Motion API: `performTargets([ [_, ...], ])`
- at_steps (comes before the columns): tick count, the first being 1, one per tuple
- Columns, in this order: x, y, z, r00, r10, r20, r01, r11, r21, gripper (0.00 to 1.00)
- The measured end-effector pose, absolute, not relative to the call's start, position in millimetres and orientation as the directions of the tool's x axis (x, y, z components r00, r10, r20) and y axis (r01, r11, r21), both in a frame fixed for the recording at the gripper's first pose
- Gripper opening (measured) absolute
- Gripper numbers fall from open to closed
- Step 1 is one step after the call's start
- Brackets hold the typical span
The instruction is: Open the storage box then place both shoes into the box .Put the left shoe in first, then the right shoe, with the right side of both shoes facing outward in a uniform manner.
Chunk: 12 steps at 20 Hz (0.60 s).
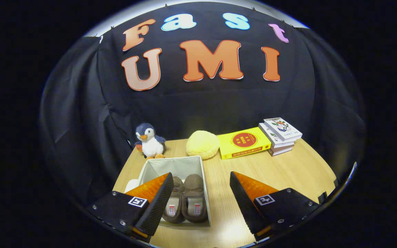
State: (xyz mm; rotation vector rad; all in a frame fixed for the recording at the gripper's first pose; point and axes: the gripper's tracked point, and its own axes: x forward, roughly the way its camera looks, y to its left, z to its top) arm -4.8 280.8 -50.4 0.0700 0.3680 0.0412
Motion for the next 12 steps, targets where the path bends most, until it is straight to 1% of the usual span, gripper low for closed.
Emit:
performTargets([
  [4,-30,270,4,0.969,0.042,-0.245,-0.029,0.998,0.059,0.98],
  [8,-55,253,42,0.989,0.02,-0.143,-0.016,0.999,0.028,0.98],
  [12,-76,228,54,0.995,-0.023,-0.096,0.027,0.999,0.036,0.97],
])
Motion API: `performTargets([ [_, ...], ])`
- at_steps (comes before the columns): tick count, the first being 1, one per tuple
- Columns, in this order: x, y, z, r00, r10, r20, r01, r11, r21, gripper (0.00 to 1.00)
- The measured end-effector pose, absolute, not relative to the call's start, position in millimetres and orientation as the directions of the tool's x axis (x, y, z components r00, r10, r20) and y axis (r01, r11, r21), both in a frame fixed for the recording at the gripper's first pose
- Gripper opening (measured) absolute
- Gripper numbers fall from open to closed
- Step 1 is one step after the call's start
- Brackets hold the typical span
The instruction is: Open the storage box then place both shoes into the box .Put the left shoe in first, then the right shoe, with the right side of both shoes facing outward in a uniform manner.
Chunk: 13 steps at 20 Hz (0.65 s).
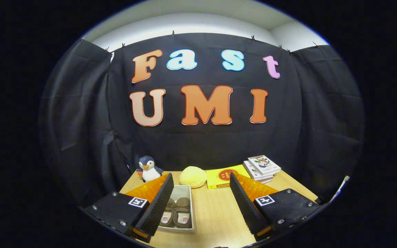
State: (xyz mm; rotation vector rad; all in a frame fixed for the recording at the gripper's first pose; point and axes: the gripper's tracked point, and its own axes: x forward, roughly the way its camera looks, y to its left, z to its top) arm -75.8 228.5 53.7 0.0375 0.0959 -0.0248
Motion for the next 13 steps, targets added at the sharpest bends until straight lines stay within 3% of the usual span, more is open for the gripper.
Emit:
performTargets([
  [7,-87,184,55,0.993,-0.093,-0.075,0.097,0.994,0.049,0.98],
  [13,-87,172,53,0.994,-0.084,-0.076,0.088,0.994,0.058,0.98],
])
